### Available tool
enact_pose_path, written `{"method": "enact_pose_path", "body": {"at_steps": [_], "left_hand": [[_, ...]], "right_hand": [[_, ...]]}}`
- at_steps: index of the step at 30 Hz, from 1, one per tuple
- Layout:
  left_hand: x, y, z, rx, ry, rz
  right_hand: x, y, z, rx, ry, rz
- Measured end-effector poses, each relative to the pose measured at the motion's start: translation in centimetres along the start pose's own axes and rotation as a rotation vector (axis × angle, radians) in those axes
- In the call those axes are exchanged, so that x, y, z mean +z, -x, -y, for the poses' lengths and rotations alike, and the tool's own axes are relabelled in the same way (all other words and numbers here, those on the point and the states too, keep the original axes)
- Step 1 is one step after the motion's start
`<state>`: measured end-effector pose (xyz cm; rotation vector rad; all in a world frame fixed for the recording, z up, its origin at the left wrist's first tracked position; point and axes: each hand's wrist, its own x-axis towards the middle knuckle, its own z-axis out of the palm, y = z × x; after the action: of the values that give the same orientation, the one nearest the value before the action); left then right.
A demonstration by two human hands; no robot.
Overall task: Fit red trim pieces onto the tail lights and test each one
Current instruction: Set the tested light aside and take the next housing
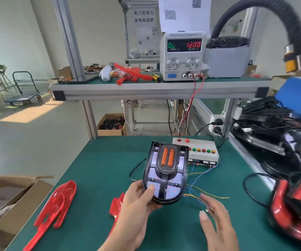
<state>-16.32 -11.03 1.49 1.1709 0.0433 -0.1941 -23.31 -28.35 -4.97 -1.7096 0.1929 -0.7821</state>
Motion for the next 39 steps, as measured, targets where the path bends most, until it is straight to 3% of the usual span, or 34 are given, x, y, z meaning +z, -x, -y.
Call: {"method": "enact_pose_path", "body": {"at_steps": [5,8,13,16,19,28,35,39], "left_hand": [[-0.8,3.9,4.2,-0.028,0.004,-0.059],[-2.1,5.5,5.9,-0.032,-0.083,-0.058],[-5.3,5.8,5.7,0.091,-0.439,-0.012],[-6.3,5.3,4.5,0.224,-0.651,0.01],[-6.5,4.4,4.5,0.252,-0.781,0.013],[-5.5,2.2,4.5,0.348,-1.071,-0.051],[-4.0,1.8,3.8,0.312,-1.428,-0.023],[-5.1,2.6,2.0,0.499,-1.459,-0.228]], "right_hand": [[0.6,-1.6,0.2,0.354,-0.319,0.183],[1.0,-1.5,-0.4,0.463,-0.285,0.191],[-0.4,-1.2,0.0,0.476,-0.048,0.175],[-1.8,-0.4,0.4,0.479,0.165,0.31],[-3.2,0.9,0.8,0.488,0.381,0.434],[-3.4,0.8,2.2,0.368,0.875,0.519],[-3.4,0.0,1.4,0.328,0.78,0.5],[-3.7,-0.1,1.0,0.349,0.7,0.505]]}}
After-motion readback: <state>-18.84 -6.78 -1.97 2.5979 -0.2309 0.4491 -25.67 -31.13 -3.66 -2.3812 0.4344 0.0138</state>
